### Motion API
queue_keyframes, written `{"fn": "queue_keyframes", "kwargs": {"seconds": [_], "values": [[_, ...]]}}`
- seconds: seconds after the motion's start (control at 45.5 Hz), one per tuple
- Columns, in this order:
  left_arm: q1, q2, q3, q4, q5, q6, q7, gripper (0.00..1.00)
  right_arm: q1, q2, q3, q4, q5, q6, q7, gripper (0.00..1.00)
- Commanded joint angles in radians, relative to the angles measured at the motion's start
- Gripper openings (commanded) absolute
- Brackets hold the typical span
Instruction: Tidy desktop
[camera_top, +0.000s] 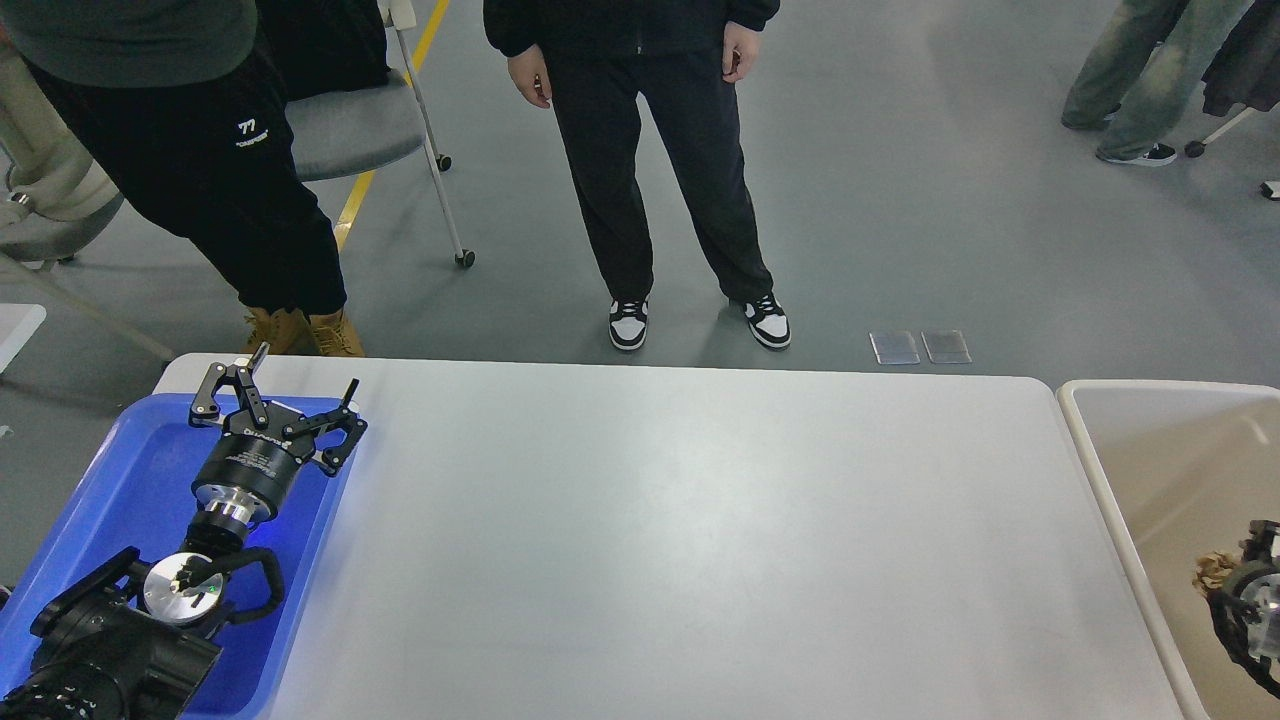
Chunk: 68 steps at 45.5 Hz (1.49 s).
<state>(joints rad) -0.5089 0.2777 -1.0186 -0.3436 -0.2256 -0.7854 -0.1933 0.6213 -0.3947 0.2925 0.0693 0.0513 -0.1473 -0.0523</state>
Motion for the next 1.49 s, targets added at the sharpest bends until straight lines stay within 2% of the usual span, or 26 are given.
{"fn": "queue_keyframes", "kwargs": {"seconds": [0.0, 0.176, 0.352, 0.549, 0.681, 0.747, 0.857, 0.945, 1.033, 1.275, 1.363, 1.473], "values": [[0.0, 0.0, 0.0, 0.0, 0.0, 0.0, 0.0, 1.0, 0.08, -0.038, -0.001, 0.009, -0.008, 0.006, -0.001, 1.0], [0.0, 0.0, 0.0, 0.0, 0.0, 0.0, 0.0, 1.0, 0.198, -0.101, -0.001, 0.036, -0.008, 0.07, -0.008, 1.0], [0.0, 0.0, 0.0, 0.0, 0.0, 0.0, 0.0, 1.0, 0.348, -0.185, 0.0, 0.136, -0.008, 0.138, -0.009, 1.0], [0.0, 0.0, 0.0, 0.0, 0.0, 0.0, 0.0, 1.0, 0.46, -0.326, 0.034, 0.463, 0.002, 0.15, -0.009, 1.0], [0.0, 0.0, 0.0, 0.0, 0.0, 0.0, 0.0, 1.0, 0.506, -0.346, 0.126, 0.636, 0.012, 0.15, -0.009, 1.0], [0.0, 0.0, 0.0, 0.0, 0.0, 0.0, 0.0, 1.0, 0.506, -0.32, 0.209, 0.659, 0.015, 0.15, -0.008, 1.0], [0.0, 0.0, 0.0, 0.0, 0.0, 0.0, 0.0, 1.0, 0.473, -0.191, 0.37, 0.658, 0.021, 0.161, -0.003, 1.0], [0.0, 0.0, 0.0, 0.0, 0.0, 0.0, 0.0, 1.0, 0.405, -0.116, 0.43, 0.652, 0.088, 0.224, 0.002, 1.0], [0.0, 0.0, 0.0, 0.0, 0.0, 0.0, 0.0, 1.0, 0.338, -0.05, 0.453, 0.63, 0.157, 0.296, 0.012, 1.0], [0.0, 0.0, 0.0, 0.0, 0.0, 0.0, 0.0, 1.0, 0.203, 0.071, 0.473, 0.558, 0.173, 0.411, 0.101, 1.0], [0.0, 0.0, 0.0, 0.0, 0.0, 0.0, 0.0, 1.0, 0.175, 0.1, 0.504, 0.52, 0.173, 0.457, 0.107, 1.0], [0.0, 0.0, 0.0, 0.0, 0.0, 0.0, 0.0, 1.0, 0.149, 0.103, 0.527, 0.492, 0.173, 0.463, 0.107, 1.0]]}}
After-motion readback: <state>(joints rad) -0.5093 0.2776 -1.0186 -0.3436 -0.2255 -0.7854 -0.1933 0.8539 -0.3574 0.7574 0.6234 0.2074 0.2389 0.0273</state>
